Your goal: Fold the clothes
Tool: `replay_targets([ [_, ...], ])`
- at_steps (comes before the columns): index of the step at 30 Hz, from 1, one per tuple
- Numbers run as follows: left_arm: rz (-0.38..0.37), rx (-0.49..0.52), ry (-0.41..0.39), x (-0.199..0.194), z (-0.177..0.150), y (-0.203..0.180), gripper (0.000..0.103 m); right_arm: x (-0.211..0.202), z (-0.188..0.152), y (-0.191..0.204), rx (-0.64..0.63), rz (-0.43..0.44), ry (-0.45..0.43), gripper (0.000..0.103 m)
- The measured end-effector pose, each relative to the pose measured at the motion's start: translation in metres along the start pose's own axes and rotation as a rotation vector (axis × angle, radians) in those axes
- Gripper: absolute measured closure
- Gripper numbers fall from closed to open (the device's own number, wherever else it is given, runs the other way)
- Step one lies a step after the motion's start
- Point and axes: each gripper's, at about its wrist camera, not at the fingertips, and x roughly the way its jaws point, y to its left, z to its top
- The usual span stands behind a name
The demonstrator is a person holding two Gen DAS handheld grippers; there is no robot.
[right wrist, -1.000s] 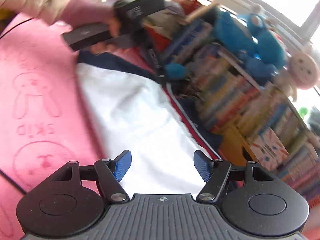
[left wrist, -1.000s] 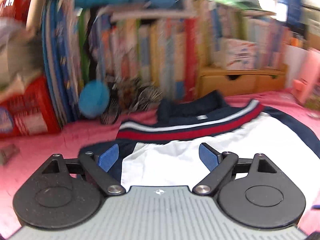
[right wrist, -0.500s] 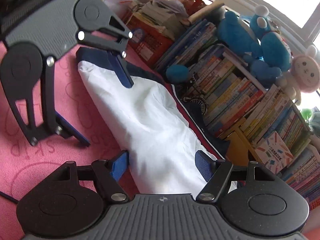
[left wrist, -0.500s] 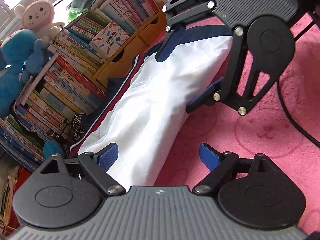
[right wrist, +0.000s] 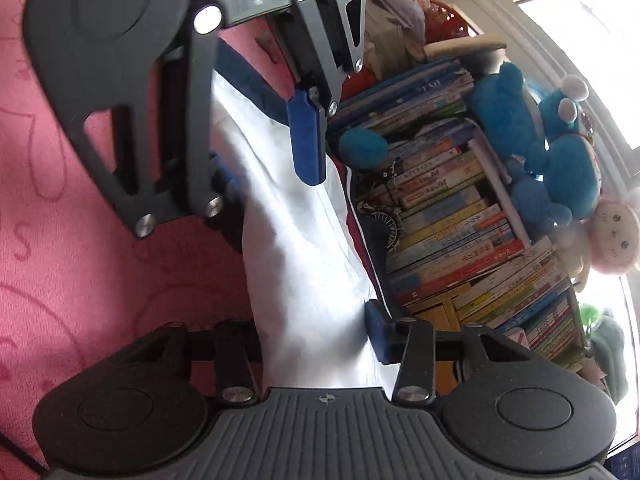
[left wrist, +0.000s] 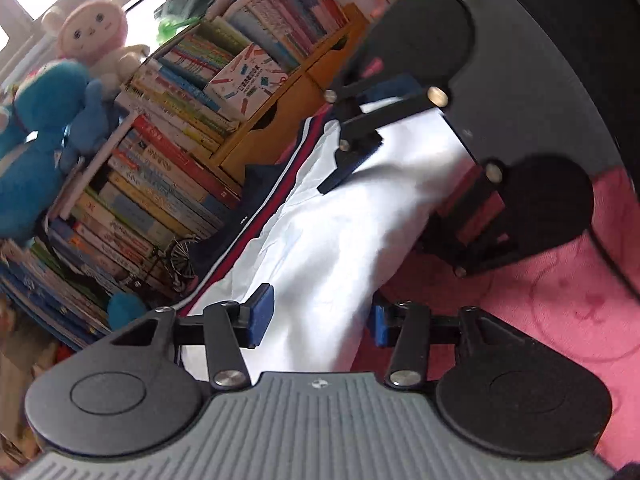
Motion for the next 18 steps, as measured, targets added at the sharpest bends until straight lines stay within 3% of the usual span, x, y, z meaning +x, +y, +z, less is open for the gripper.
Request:
replay_targets([
  [4, 0.019, 0.169, -0.028, 0.016, 0.005, -0.018, 0.048, 0.002, -0.003, 0.0, -0.041, -0.005, -0.012, 0.074],
  [5, 0.033, 0.204, -0.025, 0.02, 0.006, -0.02, 0.053, 0.004, -0.006, 0.003, -0.067, -0.007, -0.013, 0.079],
  [6, 0.054, 0.231, -0.012, 0.025, 0.007, -0.021, 0.076, 0.004, -0.009, 0.004, -0.076, 0.007, -0.008, 0.086],
  [7, 0.044, 0.231, -0.002, 0.026, 0.005, -0.019, 0.086, 0.004, -0.012, 0.005, -0.081, 0.023, -0.003, 0.088],
  [9, 0.015, 0.226, 0.018, 0.029, 0.001, -0.013, 0.094, 0.004, -0.019, 0.006, -0.109, 0.025, -0.002, 0.094],
  [14, 0.025, 0.311, 0.138, 0.03, -0.035, -0.011, 0.096, 0.004, -0.057, 0.002, -0.219, 0.013, 0.073, 0.095],
  [18, 0.064, 0.274, 0.238, 0.024, -0.08, 0.005, 0.097, 0.001, -0.108, -0.011, -0.203, -0.007, 0.193, 0.097],
])
